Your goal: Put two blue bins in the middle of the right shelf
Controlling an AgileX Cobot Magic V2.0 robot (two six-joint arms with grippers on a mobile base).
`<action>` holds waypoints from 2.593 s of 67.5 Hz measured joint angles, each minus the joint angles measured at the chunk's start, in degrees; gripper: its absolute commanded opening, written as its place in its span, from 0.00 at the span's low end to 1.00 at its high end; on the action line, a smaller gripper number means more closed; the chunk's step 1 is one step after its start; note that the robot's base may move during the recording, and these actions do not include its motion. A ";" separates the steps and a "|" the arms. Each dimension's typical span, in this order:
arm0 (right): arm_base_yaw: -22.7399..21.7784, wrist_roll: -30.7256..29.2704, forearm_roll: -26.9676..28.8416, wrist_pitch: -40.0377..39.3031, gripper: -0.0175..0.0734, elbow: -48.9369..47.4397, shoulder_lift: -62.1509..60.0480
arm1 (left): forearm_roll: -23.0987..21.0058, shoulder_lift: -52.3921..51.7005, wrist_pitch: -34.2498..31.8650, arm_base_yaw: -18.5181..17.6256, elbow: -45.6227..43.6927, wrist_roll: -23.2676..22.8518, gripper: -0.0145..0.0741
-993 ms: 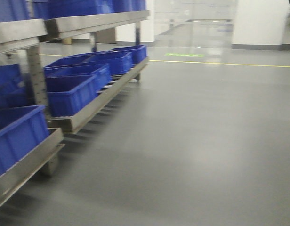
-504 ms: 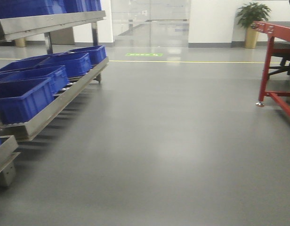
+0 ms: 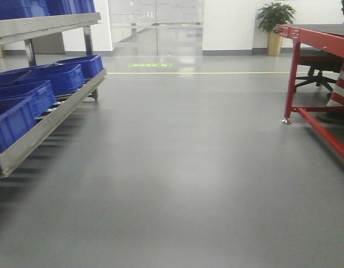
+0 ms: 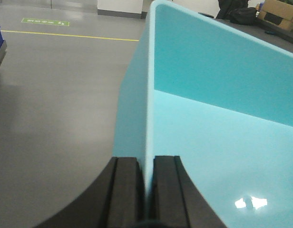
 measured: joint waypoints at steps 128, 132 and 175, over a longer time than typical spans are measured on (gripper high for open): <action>-0.21 0.00 -1.19 -0.57 0.02 0.00 0.32 | -0.35 3.31 -1.21 0.00 0.00 0.00 0.04; -0.21 0.00 -1.32 -0.71 0.02 0.00 0.30 | -0.49 3.86 -1.30 0.00 0.00 0.00 0.04; -0.33 0.00 -1.65 -1.07 0.02 0.00 0.30 | -0.41 8.68 -2.20 0.00 0.00 0.00 0.04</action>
